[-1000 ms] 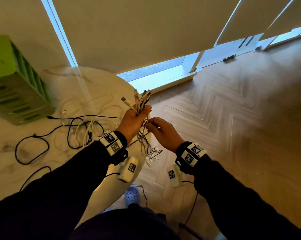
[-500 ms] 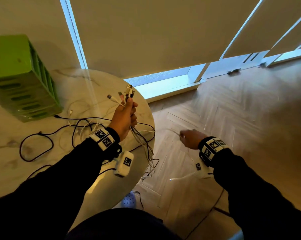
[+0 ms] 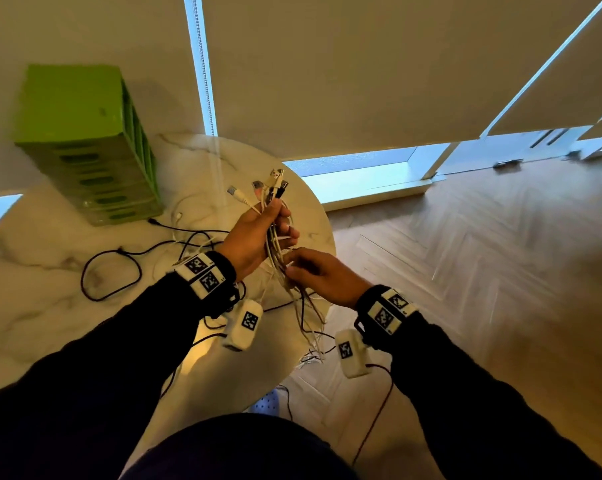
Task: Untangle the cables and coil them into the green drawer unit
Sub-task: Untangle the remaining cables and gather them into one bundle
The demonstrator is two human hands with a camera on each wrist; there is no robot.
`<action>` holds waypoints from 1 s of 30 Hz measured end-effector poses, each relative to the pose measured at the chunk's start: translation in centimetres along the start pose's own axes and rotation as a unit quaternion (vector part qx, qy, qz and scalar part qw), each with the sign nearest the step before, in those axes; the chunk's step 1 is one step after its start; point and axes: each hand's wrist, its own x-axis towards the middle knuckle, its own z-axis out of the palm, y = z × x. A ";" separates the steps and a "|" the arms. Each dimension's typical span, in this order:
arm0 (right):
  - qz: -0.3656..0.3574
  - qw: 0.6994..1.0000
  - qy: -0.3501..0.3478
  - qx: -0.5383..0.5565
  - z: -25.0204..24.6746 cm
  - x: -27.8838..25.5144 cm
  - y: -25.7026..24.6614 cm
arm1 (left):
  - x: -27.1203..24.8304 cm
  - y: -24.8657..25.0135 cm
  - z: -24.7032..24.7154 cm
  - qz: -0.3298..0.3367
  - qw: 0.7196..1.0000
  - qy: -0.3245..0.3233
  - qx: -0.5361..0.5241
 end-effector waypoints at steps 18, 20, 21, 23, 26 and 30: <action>0.055 0.962 0.247 -0.107 -3.8 -0.4 2.3 | -0.5 -0.5 -2.0 0.006 0.997 0.074 0.010; 0.161 0.945 0.167 -0.230 -6.1 -1.6 4.9 | -0.7 -0.1 -2.0 0.000 0.996 0.085 0.009; 0.228 0.921 0.089 -0.302 -6.8 -2.3 6.0 | -0.8 0.0 -1.9 -0.004 0.997 0.083 0.003; 0.325 0.862 -0.051 -0.387 -7.1 -3.6 7.7 | -1.0 0.3 -1.6 -0.015 0.998 0.063 -0.017; 0.253 0.906 -0.098 -0.324 -5.1 -3.6 5.7 | -1.6 0.7 -0.6 -0.045 0.999 -0.001 -0.021; 0.114 0.978 -0.122 -0.128 -0.6 -0.8 0.2 | -2.4 1.4 0.6 -0.061 0.994 -0.087 0.007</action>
